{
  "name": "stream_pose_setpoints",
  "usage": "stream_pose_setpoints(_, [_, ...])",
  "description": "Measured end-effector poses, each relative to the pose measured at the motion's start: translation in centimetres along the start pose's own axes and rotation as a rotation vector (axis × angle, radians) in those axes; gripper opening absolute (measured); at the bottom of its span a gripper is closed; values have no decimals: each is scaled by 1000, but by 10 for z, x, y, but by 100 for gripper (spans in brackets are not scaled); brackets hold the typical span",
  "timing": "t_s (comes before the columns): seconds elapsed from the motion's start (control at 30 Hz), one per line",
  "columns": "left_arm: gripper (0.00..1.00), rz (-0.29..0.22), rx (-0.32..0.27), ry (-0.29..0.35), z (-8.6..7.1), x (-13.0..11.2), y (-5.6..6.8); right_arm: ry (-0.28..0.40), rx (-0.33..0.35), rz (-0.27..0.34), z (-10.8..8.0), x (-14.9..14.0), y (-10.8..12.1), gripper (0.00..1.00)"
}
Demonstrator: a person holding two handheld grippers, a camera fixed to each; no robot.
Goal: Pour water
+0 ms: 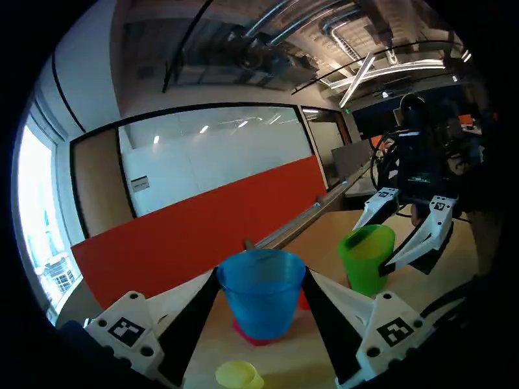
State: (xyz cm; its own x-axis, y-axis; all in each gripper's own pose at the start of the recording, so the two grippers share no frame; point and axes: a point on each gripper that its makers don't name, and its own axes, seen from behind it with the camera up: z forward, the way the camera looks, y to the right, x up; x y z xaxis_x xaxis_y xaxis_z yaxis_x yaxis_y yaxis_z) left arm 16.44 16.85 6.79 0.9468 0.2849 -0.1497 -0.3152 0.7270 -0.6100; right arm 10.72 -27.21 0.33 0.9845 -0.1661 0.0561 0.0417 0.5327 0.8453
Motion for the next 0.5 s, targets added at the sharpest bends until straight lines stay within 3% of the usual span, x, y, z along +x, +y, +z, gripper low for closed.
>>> stream_pose_setpoints(0.5, [89,102,9,23,3,16,1,-13,19,6,2,-8,-6,92])
